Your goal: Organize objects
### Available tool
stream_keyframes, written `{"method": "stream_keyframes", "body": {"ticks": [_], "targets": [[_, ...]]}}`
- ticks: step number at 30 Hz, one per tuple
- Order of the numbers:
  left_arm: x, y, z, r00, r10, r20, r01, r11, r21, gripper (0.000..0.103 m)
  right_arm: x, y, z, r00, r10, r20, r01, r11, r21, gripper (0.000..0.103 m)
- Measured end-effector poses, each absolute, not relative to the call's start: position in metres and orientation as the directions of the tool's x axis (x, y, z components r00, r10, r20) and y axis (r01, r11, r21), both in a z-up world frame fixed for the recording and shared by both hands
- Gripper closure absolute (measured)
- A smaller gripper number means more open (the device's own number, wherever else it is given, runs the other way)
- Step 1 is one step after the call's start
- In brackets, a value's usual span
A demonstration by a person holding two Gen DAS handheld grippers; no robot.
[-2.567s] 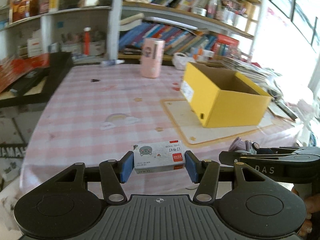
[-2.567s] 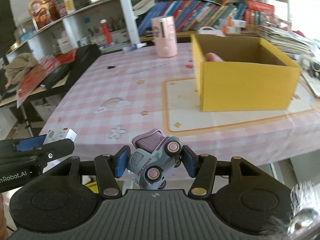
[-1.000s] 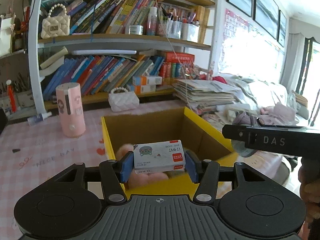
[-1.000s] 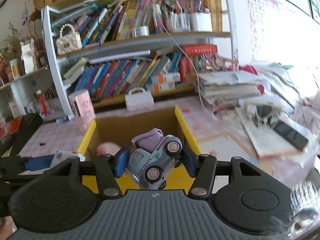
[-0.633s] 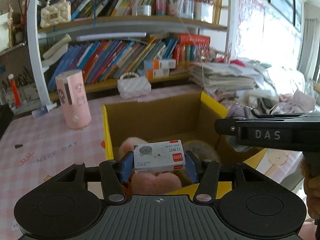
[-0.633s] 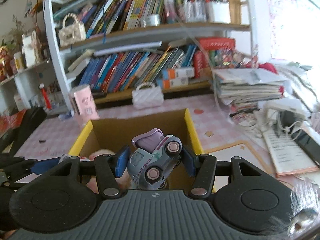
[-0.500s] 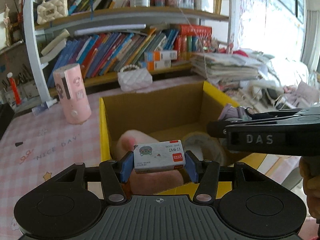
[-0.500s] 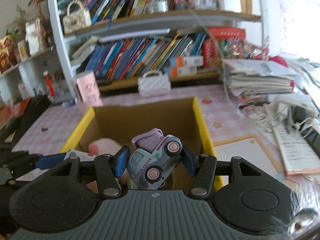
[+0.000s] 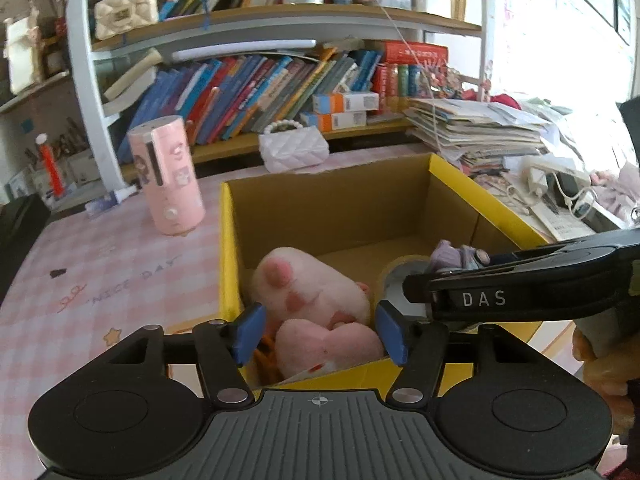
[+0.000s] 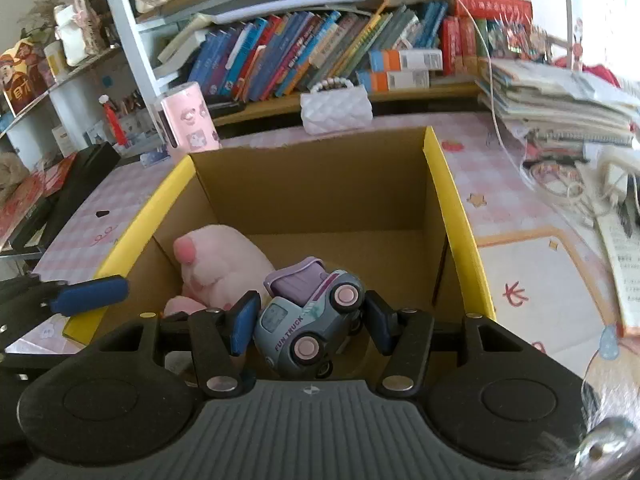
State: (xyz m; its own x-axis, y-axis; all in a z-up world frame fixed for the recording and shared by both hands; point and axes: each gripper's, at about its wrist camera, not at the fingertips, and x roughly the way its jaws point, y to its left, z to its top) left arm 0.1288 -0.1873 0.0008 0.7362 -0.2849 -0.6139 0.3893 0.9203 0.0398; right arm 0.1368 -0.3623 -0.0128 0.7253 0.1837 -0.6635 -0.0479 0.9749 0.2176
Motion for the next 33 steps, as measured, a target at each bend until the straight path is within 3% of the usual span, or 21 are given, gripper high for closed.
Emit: {"method": "stream_keyframes", "body": {"ticks": [3,10,16,19,23,33], "targets": [[0.12,-0.178,0.007,0.755,-0.285,-0.59,0.37,0.929,0.025,0.041,0.138,-0.361,-0.014,0.718,0.195,-0.669,-0.059,0.974,0.22,0.054],[0.092,-0.157,0.021,0.827,-0.237,-0.51,0.294,0.955,0.032,0.034,0.139,-0.348,-0.021,0.693,0.214,-0.688,-0.1,0.974,0.203,0.053],[0.083,-0.134,0.016,0.828,-0.152,-0.539,0.192,0.981,0.018,0.033,0.148,-0.347,-0.026,0.677,0.193,-0.71,-0.081,0.979,0.189,0.052],[0.077,-0.121,0.014,0.826,-0.1,-0.555,0.132,0.991,0.017,0.024,0.148,-0.346,-0.026,0.676,0.163,-0.718,-0.055,0.984,0.17,0.051],[0.069,-0.102,0.018,0.836,-0.058,-0.546,0.074,0.997,0.008,0.017,0.135,-0.342,-0.016,0.709,0.15,-0.69,-0.036,0.984,0.177,0.035],[0.038,-0.072,0.03,0.855,-0.071,-0.514,0.078,0.997,-0.009,0.008,0.066,-0.304,0.027,0.822,0.074,-0.565,0.017,0.988,0.153,0.024]]}}
